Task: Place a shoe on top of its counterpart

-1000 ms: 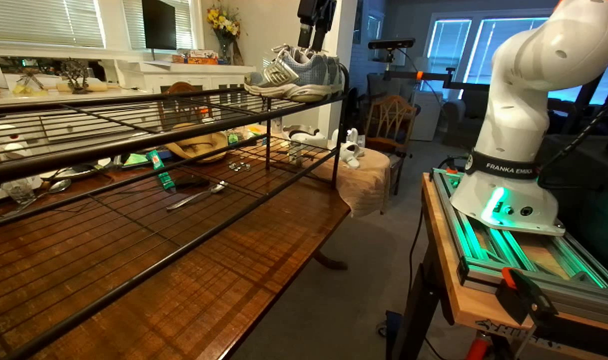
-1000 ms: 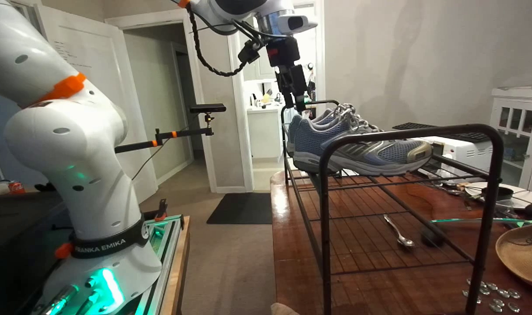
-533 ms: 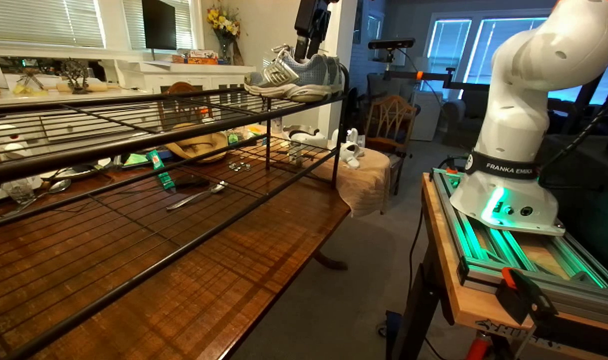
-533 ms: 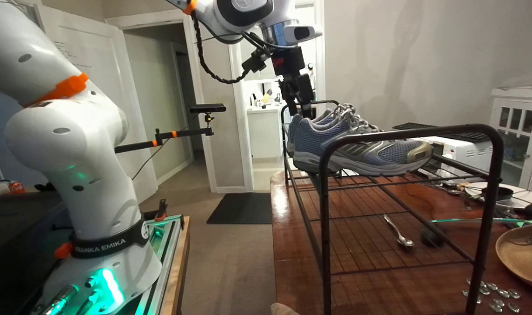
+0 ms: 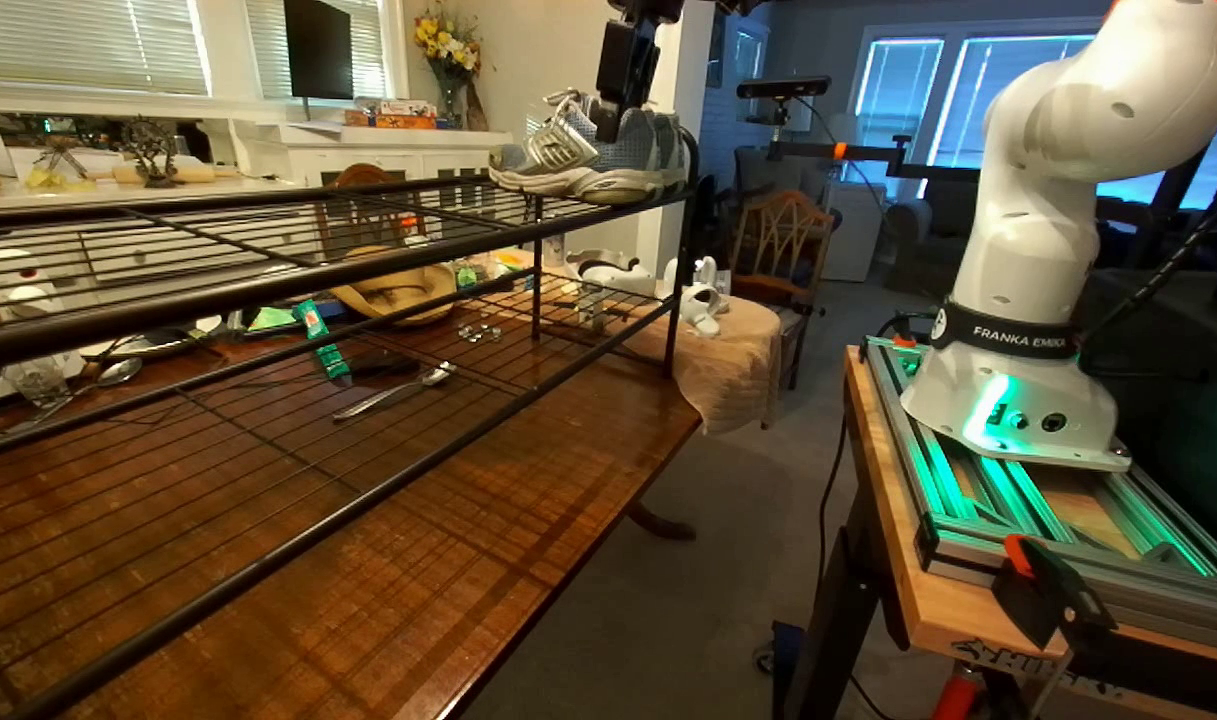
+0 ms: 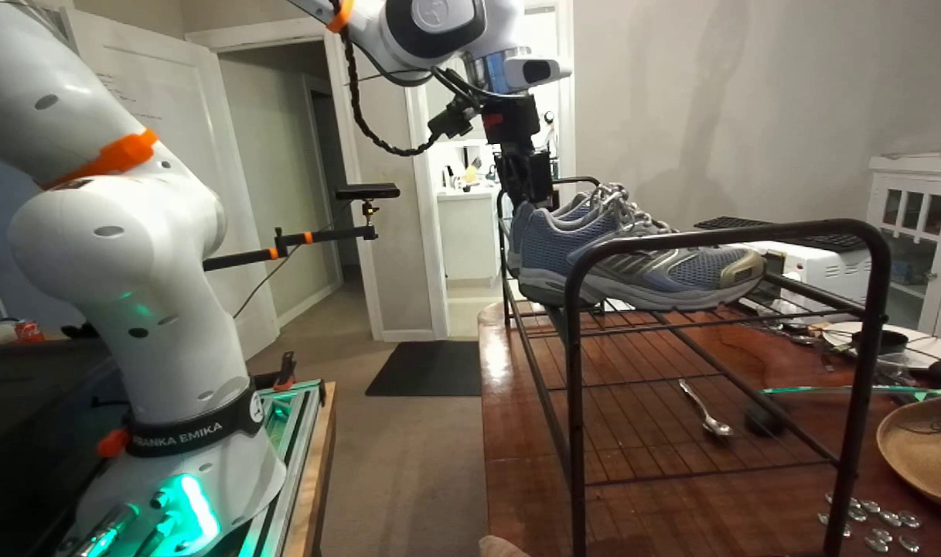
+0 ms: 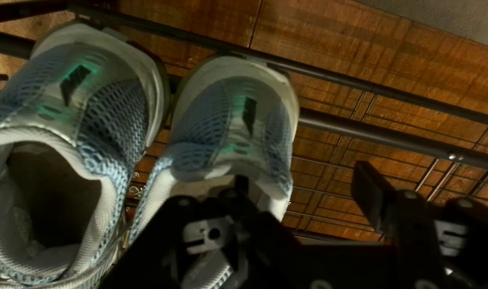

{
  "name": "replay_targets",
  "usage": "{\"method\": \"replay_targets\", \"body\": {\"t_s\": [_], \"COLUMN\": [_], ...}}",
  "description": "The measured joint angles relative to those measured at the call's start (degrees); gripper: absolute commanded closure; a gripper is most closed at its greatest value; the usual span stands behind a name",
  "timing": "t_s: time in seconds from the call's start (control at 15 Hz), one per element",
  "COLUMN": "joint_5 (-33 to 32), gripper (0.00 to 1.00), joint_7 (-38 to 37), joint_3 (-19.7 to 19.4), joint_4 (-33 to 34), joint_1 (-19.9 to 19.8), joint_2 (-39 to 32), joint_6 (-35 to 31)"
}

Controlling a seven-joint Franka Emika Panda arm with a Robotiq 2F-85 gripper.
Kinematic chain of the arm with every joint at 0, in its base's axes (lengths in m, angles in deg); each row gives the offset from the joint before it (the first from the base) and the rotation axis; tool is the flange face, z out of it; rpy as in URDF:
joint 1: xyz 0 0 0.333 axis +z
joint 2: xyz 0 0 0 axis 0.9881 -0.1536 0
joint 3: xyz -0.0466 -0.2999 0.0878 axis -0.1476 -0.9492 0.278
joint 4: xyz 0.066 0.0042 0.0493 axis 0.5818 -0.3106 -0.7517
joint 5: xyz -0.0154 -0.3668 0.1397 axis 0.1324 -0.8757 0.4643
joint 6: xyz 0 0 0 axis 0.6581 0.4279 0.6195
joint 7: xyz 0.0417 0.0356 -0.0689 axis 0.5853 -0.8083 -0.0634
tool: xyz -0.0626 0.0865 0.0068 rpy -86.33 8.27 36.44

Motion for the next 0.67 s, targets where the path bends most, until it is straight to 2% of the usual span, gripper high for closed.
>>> {"method": "replay_targets", "body": {"t_s": [0.27,0.33,0.67], "joint_5": [0.0,0.1,0.9], "gripper": [0.95,0.99,0.98], "joint_7": [0.0,0.1,1.1], "joint_3": [-0.4,-0.5,-1.2], "joint_4": [0.5,0.6,1.8], "joint_1": [0.1,0.1,0.4], "joint_2": [0.0,0.0,0.0], "joint_6": [0.0,0.0,0.1]}}
